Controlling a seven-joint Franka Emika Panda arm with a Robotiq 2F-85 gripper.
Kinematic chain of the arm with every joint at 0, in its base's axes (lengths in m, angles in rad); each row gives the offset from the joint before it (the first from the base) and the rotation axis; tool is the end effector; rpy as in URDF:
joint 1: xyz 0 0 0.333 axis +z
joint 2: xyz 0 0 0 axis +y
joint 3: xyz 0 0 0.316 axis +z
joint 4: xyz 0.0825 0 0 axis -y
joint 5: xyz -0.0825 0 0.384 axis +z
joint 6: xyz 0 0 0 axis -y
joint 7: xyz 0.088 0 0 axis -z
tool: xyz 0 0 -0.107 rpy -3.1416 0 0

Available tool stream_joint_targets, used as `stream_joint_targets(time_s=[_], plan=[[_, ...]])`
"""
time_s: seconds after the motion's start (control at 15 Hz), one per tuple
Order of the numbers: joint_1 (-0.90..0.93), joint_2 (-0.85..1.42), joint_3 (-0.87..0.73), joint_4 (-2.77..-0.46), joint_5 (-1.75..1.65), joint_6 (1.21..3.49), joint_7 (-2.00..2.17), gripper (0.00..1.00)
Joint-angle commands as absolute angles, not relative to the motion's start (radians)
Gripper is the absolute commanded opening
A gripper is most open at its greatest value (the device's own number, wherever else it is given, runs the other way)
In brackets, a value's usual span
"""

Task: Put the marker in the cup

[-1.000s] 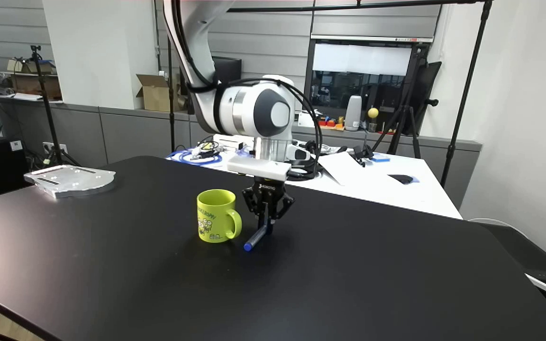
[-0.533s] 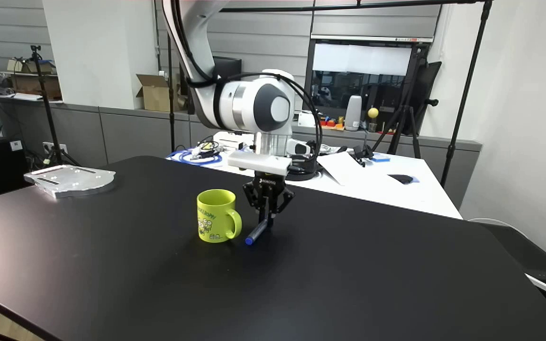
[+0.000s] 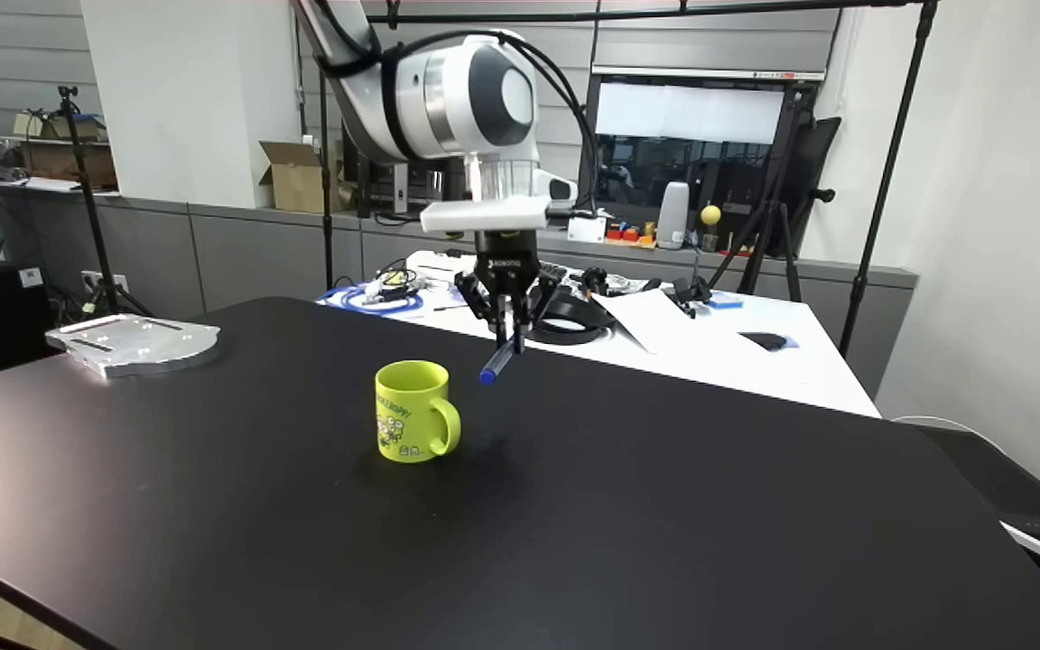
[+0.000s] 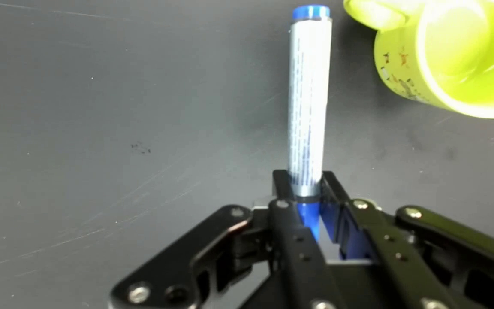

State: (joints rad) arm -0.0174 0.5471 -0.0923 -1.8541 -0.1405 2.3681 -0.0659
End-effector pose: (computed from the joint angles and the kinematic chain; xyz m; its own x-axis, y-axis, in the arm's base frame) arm 0.6359 -0.0683 0.2238 0.9965 0.0675 -0.0500 0.0739 -0.9875 0.1390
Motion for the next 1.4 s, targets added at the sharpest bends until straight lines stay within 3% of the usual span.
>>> stream_joint_targets(time_s=[0.0,0.33,0.87,1.33], plan=[[0.006,0.468,-0.072,-1.887,-0.161,2.258,-0.057,0.05],[0.041,0.438,-0.050,-1.899,-0.200,2.240,-0.046,0.05],[0.119,0.427,-0.091,-2.058,-0.287,2.674,0.160,0.05],[0.318,0.424,-0.339,-2.190,-0.428,2.976,0.395,0.05]])
